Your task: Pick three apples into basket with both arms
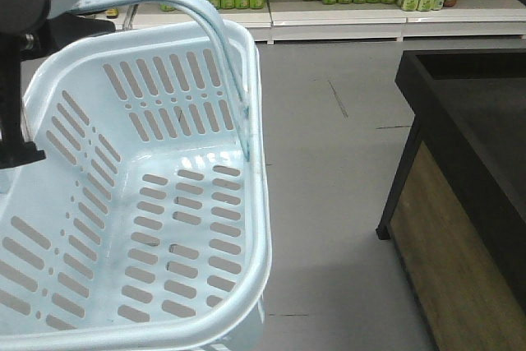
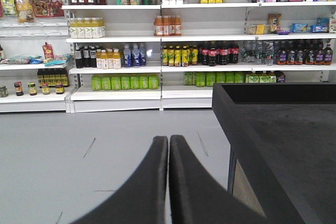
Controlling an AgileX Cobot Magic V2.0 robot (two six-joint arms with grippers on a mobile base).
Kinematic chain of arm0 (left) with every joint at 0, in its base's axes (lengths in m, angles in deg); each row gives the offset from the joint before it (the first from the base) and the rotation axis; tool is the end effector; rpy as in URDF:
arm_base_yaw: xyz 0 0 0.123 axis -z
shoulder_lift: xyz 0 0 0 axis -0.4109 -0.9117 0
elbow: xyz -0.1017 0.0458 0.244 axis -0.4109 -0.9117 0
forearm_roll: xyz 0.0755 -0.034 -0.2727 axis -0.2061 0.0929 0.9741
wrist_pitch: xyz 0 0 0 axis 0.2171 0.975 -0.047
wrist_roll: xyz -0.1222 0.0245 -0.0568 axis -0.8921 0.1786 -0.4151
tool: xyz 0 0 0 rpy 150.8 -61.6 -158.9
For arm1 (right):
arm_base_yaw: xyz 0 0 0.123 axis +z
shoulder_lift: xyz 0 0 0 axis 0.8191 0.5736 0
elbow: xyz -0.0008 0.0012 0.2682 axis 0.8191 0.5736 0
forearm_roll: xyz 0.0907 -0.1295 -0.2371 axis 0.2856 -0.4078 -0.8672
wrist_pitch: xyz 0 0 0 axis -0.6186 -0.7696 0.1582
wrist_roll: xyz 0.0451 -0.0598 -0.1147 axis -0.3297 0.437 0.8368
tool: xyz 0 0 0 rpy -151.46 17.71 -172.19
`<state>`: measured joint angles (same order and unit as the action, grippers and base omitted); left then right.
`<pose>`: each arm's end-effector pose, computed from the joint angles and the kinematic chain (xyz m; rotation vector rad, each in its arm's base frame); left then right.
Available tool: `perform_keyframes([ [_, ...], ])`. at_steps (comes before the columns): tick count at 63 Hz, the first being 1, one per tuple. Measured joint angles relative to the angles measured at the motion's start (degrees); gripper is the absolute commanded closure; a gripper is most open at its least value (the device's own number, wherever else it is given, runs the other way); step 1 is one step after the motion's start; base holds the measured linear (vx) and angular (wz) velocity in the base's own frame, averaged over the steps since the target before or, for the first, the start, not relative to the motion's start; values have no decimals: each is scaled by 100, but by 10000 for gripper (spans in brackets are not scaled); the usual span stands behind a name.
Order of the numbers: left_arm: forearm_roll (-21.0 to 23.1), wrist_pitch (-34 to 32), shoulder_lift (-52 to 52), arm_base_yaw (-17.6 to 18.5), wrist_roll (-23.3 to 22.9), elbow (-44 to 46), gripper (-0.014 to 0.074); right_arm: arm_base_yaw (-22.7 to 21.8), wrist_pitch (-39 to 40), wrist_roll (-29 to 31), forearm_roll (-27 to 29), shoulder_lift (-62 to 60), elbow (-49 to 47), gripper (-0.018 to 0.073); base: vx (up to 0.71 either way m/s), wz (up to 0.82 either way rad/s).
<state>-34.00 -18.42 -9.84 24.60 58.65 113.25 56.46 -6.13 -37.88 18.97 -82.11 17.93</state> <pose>0.2232 -0.1880 0.4587 1.4996 1.4842 0.3855 0.1533 0.0040 0.2007 -0.0352 1.5459 0.0050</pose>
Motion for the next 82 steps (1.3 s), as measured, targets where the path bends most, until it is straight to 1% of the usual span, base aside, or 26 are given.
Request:
perform_keyframes([
  [82, 5, 0, 0, 0, 0, 0, 603, 0, 0, 0, 0, 0, 0, 568, 10, 4],
])
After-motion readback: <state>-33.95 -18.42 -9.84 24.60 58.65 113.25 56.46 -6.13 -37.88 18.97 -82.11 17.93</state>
